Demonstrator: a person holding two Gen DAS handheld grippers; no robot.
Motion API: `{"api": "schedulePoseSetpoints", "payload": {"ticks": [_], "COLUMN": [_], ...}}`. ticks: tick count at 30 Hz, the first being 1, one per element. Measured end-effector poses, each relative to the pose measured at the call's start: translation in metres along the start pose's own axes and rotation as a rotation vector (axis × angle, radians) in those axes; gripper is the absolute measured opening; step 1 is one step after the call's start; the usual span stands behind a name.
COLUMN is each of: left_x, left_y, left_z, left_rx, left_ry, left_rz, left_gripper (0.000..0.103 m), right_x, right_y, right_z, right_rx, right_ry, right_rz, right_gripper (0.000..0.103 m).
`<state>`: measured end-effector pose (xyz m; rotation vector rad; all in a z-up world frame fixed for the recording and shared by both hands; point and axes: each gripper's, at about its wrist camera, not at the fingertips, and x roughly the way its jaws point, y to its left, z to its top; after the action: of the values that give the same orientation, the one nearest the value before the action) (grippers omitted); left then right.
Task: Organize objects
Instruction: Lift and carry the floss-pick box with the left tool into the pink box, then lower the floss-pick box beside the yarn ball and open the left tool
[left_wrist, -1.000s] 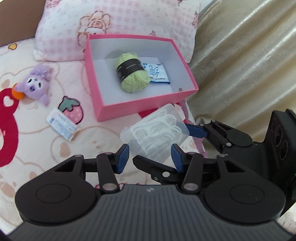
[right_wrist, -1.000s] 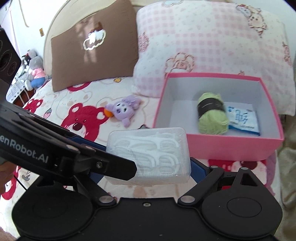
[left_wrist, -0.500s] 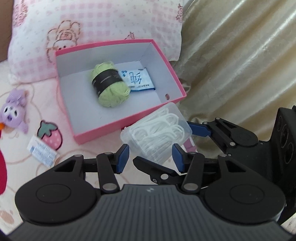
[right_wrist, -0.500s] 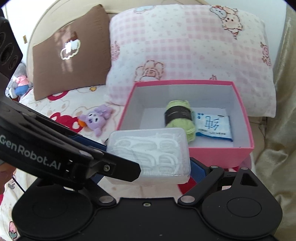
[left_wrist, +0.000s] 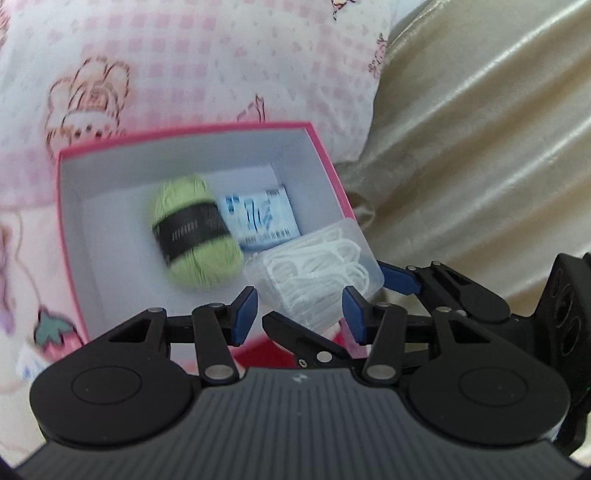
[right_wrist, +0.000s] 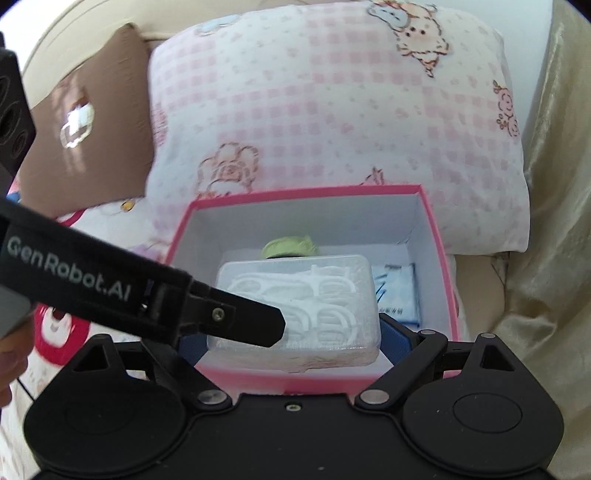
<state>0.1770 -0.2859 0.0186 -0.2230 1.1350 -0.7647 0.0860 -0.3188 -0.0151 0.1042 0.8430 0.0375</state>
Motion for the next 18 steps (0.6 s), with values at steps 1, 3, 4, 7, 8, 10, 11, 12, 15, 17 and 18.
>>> {"api": "schedulePoseSetpoints", "payload": {"ticks": [1, 3, 4, 7, 8, 10, 11, 12, 15, 17, 18], "left_x": [0.006, 0.018, 0.024, 0.048, 0.056, 0.073, 0.080, 0.087, 0.100, 0.105, 0.108], "left_y": [0.001, 0.006, 0.010, 0.021, 0.023, 0.027, 0.029, 0.031, 0.043, 0.054, 0.059], "left_z": [0.006, 0.018, 0.023, 0.038, 0.041, 0.046, 0.047, 0.049, 0.052, 0.055, 0.056], "left_rx": [0.009, 0.012, 0.004, 0.001, 0.021, 0.031, 0.031, 0.027, -0.016, -0.061, -0.075], "left_ry": [-0.001, -0.005, -0.003, 0.004, 0.010, 0.004, -0.002, -0.011, -0.029, -0.031, -0.030], "left_rz": [0.008, 0.017, 0.016, 0.004, 0.001, 0.010, 0.016, 0.022, 0.007, -0.013, -0.020], "left_gripper": [0.049, 0.049, 0.049, 0.050, 0.051, 0.052, 0.052, 0.052, 0.052, 0.051, 0.050], "right_x": [0.007, 0.019, 0.025, 0.047, 0.056, 0.073, 0.079, 0.086, 0.101, 0.109, 0.113], "right_y": [-0.002, -0.005, -0.007, -0.016, -0.020, -0.025, -0.026, -0.027, -0.027, -0.026, -0.027], "right_z": [0.004, 0.009, 0.012, 0.018, 0.021, 0.026, 0.028, 0.029, 0.033, 0.034, 0.035], "right_rx": [0.004, 0.001, 0.001, 0.011, 0.011, 0.008, 0.003, -0.009, -0.039, -0.063, -0.076], "right_ry": [-0.004, -0.013, -0.014, 0.001, 0.014, 0.045, 0.058, 0.070, 0.094, 0.110, 0.118], "right_rz": [-0.010, -0.027, -0.037, -0.061, -0.073, -0.095, -0.107, -0.122, -0.152, -0.163, -0.165], "right_gripper": [0.094, 0.094, 0.094, 0.094, 0.094, 0.094, 0.094, 0.094, 0.094, 0.094, 0.094]}}
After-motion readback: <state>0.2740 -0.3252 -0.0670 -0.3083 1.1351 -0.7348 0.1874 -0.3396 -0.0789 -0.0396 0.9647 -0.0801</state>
